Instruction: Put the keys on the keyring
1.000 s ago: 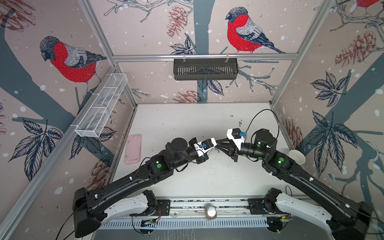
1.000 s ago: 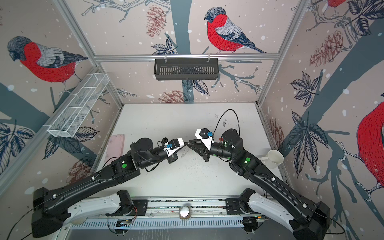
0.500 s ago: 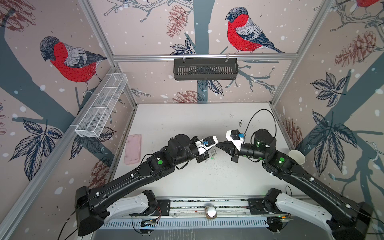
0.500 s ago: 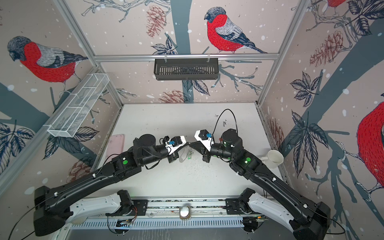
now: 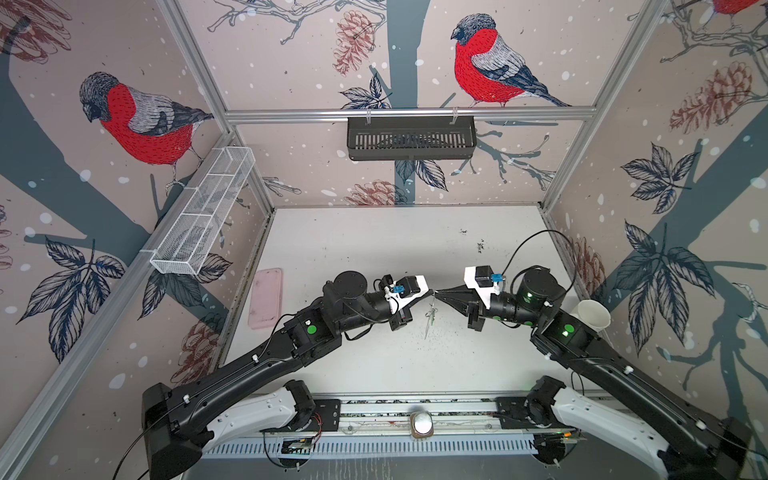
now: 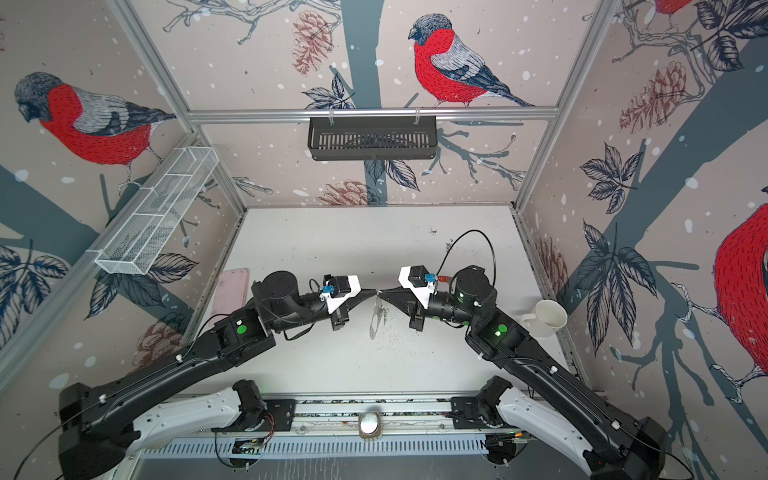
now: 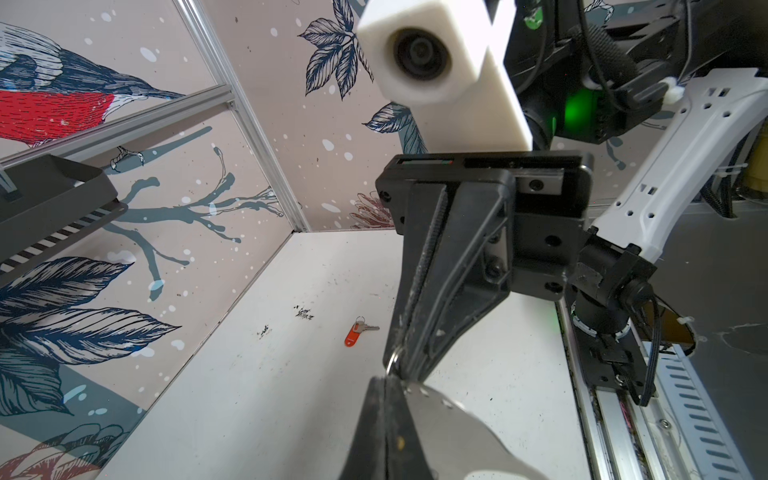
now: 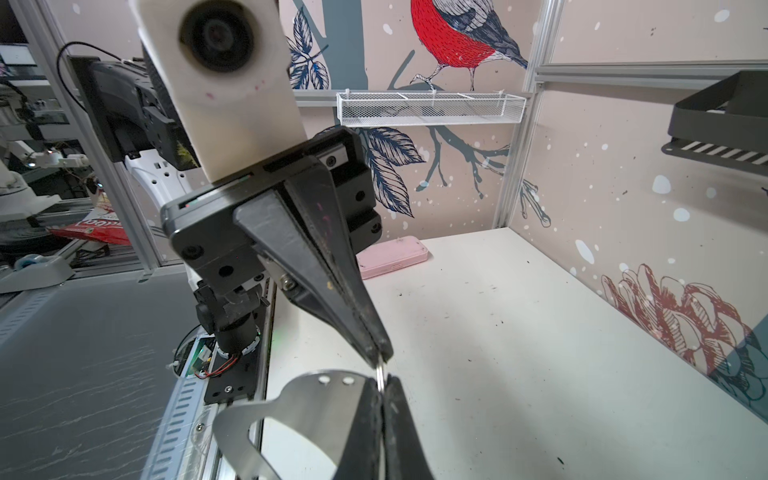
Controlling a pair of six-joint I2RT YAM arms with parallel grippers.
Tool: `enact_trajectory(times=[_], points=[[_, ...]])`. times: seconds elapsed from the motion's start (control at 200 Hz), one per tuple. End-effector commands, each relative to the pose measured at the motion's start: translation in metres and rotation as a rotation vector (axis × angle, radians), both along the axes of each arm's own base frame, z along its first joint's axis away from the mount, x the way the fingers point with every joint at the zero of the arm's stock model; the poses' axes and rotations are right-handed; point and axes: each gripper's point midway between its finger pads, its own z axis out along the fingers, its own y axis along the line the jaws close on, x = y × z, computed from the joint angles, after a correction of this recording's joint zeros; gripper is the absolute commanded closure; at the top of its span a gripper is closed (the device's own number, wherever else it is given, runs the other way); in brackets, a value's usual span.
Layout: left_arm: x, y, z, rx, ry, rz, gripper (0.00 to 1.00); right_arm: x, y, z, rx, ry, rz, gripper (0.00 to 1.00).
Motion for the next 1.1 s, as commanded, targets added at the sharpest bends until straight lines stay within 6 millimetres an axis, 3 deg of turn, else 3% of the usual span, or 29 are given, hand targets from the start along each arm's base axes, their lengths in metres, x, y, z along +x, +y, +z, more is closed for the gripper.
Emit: enact_trajectory(times=[0.0, 0.4, 0.715, 1.096], points=[[0.007, 0.007, 0.002, -0.011, 0.002, 0.046, 0.96, -0.007, 0.0, 0.025, 0.085, -0.049, 0.04, 1.0], [-0.003, 0.011, 0.01, -0.043, -0.013, 0.013, 0.94, -0.019, 0.0, 0.04, 0.147, -0.058, 0.125, 1.0], [-0.011, 0.018, 0.021, -0.092, -0.062, -0.003, 0.93, -0.018, 0.004, 0.038, 0.141, -0.042, 0.147, 1.0], [-0.021, 0.012, 0.024, -0.117, -0.086, -0.078, 0.93, -0.016, 0.007, 0.036, 0.137, -0.03, 0.154, 1.0]])
